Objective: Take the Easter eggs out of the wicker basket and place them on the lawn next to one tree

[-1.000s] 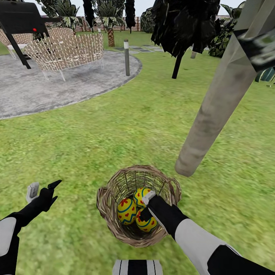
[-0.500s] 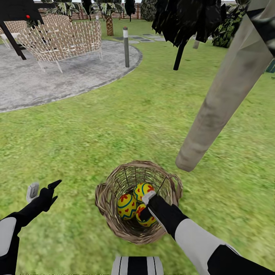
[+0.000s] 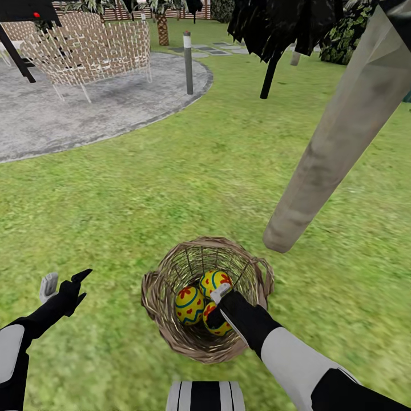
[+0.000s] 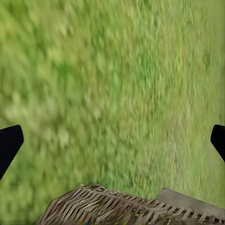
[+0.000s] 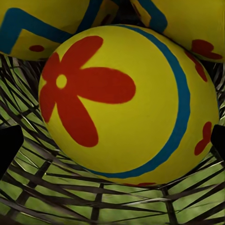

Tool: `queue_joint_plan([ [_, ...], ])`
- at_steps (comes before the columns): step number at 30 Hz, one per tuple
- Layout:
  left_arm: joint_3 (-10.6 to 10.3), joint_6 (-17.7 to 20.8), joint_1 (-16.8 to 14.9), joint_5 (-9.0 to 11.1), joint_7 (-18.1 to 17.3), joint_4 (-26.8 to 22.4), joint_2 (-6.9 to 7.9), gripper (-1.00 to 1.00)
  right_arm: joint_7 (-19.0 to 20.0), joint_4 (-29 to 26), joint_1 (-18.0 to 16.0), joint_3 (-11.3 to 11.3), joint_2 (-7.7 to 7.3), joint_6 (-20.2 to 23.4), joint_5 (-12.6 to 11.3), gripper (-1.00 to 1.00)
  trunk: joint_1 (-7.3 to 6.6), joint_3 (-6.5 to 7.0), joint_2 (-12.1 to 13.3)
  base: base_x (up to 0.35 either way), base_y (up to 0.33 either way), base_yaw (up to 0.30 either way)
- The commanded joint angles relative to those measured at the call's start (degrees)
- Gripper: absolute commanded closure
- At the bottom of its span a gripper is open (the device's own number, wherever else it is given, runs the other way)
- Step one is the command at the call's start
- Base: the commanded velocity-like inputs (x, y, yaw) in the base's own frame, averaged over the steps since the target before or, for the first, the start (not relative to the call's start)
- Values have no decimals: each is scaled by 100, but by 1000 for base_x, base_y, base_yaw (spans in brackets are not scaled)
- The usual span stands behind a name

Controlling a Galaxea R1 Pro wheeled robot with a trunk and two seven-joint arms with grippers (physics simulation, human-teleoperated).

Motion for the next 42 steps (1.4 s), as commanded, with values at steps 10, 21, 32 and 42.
queue_joint_plan([
  [10,0,0,0,0,0,1,0,-100,-20,-74,11,0,0,-59,0,-100,10,-89,-5,0,0,0],
  [21,0,0,0,0,0,0,-9,-100,-49,-80,12,0,0,-63,1,-100,23,-199,-12,0,0,0],
  [32,0,0,0,0,0,-1,-8,-100,-9,-151,12,1,0,-55,-6,-100,36,-310,-19,0,0,0],
  [42,0,0,0,0,0,-1,-9,-100,13,-168,12,0,0,-52,-9,100,46,-399,-24,0,0,0],
])
